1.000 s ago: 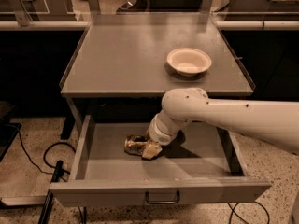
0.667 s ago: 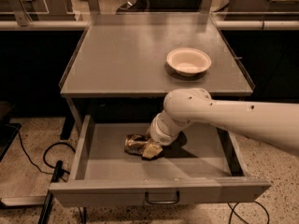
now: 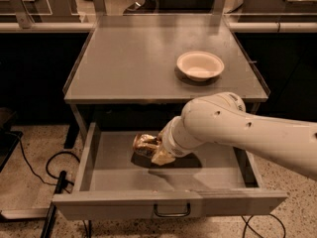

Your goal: Pick orange can from top drawer and place on counter

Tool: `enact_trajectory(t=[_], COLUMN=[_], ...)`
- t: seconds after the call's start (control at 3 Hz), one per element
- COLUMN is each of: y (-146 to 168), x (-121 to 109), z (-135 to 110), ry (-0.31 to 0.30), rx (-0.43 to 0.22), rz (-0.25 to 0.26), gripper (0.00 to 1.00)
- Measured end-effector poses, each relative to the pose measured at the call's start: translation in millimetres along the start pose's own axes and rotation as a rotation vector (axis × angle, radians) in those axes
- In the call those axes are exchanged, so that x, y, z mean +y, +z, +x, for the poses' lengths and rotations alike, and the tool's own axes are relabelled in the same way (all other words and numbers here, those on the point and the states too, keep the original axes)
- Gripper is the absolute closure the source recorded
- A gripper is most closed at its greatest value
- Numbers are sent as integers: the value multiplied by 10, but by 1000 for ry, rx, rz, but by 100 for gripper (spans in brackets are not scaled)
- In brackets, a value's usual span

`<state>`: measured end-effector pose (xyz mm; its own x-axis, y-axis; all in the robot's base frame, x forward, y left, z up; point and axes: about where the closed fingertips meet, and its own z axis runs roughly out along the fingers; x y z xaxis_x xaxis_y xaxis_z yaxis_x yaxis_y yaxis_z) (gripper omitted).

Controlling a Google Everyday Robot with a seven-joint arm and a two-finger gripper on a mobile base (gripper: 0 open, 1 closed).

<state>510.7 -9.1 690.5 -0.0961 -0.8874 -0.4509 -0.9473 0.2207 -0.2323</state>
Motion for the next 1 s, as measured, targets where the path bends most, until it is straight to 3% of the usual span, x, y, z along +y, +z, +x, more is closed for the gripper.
enact_trajectory(t=[0.33, 0.67, 1.0], y=[-521, -521, -667], x=[-6, -6, -185], z=[-244, -244, -424], ry=[-7, -7, -36], rx=[18, 18, 8], rz=[79, 79, 97], gripper=[100, 100, 100])
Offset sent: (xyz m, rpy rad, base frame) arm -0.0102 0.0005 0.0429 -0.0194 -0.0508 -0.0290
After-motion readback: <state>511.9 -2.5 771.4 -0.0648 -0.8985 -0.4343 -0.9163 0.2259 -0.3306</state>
